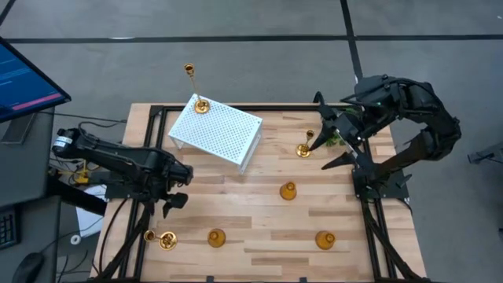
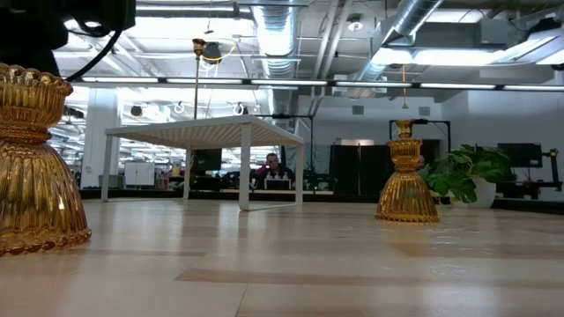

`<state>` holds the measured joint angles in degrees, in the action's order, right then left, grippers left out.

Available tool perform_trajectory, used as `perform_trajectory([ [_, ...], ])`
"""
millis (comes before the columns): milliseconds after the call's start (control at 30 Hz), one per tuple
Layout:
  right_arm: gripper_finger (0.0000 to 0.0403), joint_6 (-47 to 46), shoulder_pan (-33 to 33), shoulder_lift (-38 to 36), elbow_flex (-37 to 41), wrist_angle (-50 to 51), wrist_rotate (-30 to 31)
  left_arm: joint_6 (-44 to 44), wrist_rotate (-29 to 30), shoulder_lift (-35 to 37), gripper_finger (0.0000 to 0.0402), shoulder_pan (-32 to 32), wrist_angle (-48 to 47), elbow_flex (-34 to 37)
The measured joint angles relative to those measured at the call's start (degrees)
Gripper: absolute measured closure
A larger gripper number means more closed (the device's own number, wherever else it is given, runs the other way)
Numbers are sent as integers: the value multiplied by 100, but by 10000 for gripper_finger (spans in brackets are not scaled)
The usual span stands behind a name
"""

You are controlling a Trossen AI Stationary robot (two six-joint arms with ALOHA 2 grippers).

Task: Pick & Place candle stick holders
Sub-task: Put the bottom gold candle holder on the shelf aligned with the other gold candle holder

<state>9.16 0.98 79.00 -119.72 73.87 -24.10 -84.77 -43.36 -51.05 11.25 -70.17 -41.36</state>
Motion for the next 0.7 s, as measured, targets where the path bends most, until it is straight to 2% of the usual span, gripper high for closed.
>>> perform_trajectory([
  [167,145,-71,87,0,2,0,5,-131,-168,-2,192,0,460,212],
  [467,145,-96,169,0,2,-7,11,-167,-186,-155,192,126,520,227],
  [700,145,-126,169,0,0,8,9,-175,-643,-463,192,386,711,227],
])
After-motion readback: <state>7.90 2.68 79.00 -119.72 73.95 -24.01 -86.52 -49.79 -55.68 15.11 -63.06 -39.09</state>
